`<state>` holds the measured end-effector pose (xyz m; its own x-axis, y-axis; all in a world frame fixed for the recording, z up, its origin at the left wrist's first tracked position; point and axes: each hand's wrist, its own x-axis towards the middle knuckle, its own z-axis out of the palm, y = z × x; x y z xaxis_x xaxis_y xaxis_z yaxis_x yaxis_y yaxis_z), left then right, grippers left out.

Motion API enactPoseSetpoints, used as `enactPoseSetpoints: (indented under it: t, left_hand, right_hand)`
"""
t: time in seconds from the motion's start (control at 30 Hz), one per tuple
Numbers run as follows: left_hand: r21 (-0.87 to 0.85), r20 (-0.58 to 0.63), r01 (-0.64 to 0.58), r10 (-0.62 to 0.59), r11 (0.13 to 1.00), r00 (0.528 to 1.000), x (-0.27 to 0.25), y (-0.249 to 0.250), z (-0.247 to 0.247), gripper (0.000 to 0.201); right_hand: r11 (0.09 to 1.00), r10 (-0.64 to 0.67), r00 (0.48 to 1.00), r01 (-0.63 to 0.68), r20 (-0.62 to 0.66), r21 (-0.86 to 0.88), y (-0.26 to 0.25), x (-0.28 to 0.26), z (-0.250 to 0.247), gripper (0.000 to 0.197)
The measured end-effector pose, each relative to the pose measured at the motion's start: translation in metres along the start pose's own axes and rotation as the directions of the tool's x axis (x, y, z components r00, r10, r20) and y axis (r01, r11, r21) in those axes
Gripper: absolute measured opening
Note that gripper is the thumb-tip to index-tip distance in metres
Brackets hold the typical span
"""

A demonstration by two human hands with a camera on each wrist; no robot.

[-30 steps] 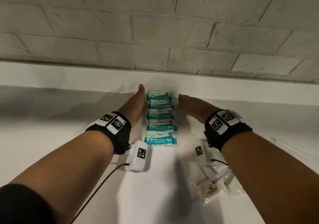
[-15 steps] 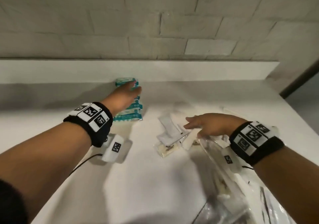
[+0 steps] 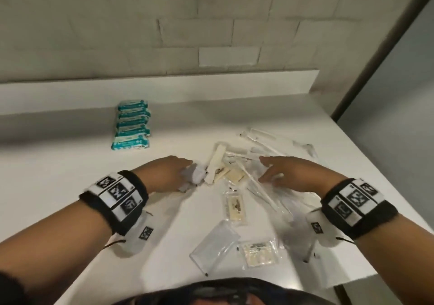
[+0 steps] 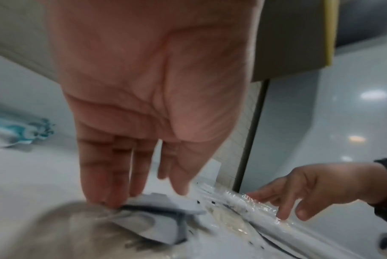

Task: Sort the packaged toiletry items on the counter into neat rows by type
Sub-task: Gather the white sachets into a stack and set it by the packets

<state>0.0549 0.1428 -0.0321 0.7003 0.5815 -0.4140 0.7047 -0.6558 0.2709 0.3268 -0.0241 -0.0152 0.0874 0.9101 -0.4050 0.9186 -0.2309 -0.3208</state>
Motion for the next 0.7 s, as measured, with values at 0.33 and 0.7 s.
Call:
enactPoseSetpoints:
  t: [0.33, 0.7]
  left_hand:
    - [0.074, -0.099, 0.184, -0.177, 0.98, 0.979, 0.0, 0.024, 0.018, 0.056]
    - [-0.649, -0.256, 0.342, -0.618, 0.679, 0.743, -0.018, -0.006, 0.016, 0.038]
  right_hand:
    - [0.991, -0.069, 0.988, 0.084, 0.138, -0.107, 0.012, 0.014, -0.016, 0.034]
    - [0.901, -0.157, 0.982, 0.185, 0.101, -0.392, 0.021, 0.071, -0.023, 0.046]
